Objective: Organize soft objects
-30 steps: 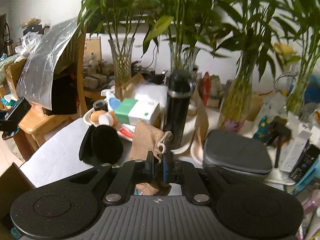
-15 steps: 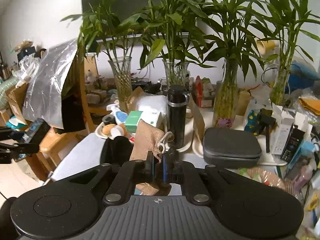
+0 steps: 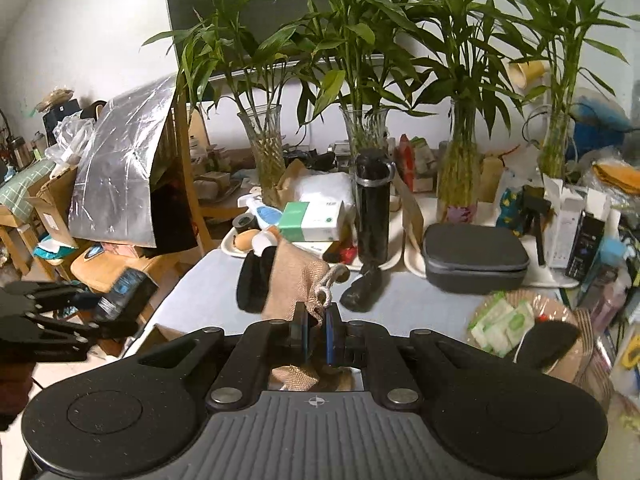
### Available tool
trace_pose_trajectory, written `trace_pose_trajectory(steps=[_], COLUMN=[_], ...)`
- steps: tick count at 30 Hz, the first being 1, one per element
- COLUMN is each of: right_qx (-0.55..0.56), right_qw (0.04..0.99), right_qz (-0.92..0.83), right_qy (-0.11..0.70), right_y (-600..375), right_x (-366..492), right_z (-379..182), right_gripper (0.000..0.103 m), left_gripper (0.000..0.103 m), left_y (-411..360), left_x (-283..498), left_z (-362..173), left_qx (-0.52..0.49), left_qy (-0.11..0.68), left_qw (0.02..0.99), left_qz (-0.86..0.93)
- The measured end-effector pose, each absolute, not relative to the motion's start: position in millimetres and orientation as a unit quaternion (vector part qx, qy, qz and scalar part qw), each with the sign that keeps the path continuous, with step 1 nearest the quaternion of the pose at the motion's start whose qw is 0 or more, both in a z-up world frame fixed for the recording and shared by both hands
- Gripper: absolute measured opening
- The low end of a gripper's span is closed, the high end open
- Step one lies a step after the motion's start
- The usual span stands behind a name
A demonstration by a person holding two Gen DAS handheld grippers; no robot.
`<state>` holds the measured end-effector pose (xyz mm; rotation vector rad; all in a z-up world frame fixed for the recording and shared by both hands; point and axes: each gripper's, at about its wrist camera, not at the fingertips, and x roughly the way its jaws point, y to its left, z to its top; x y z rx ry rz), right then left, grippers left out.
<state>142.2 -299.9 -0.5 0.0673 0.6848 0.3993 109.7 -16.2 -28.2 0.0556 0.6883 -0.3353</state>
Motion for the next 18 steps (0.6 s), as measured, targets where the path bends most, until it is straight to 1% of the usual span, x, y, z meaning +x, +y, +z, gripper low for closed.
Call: trace_pose_trajectory(steps=[5, 8, 9, 10, 12, 18], right_qx=[0.036, 0.044, 0.046, 0.049, 0.058, 0.066], right_qw=[0.921, 0.920, 0.920, 0.919, 0.917, 0.911], right_qz=[0.190, 0.186, 0.186, 0.185, 0.187, 0.189], right_qy=[0.338, 0.342, 0.343, 0.344, 0.348, 0.360], right_y=[-293.9, -293.3, -293.2, -293.7, -294.8, -295.8], right_x=[123.3, 115.6, 113.5, 111.5, 109.6, 106.4], right_z=[-5.0, -10.0, -11.9, -14.0, -17.5, -30.0], right_gripper=[0.010, 0.010, 0.010, 0.010, 0.010, 0.010], left_gripper=[0.051, 0.053, 0.056, 0.064, 0.073, 0.074], left_y=[-15.9, -10.5, -7.5, -6.0, -3.6, -0.5], left_x=[111.6, 112.4, 112.4, 112.1, 109.6, 92.4], left_z=[-45.5, -55.1, -58.7, -61.0, -62.8, -53.6], left_qx=[0.014, -0.016, -0.026, -0.032, -0.037, -0.028], left_qy=[0.373, 0.387, 0.392, 0.396, 0.397, 0.381], left_qw=[0.913, 0.906, 0.904, 0.902, 0.901, 0.911], left_qz=[-0.163, -0.169, -0.171, -0.171, -0.170, -0.157])
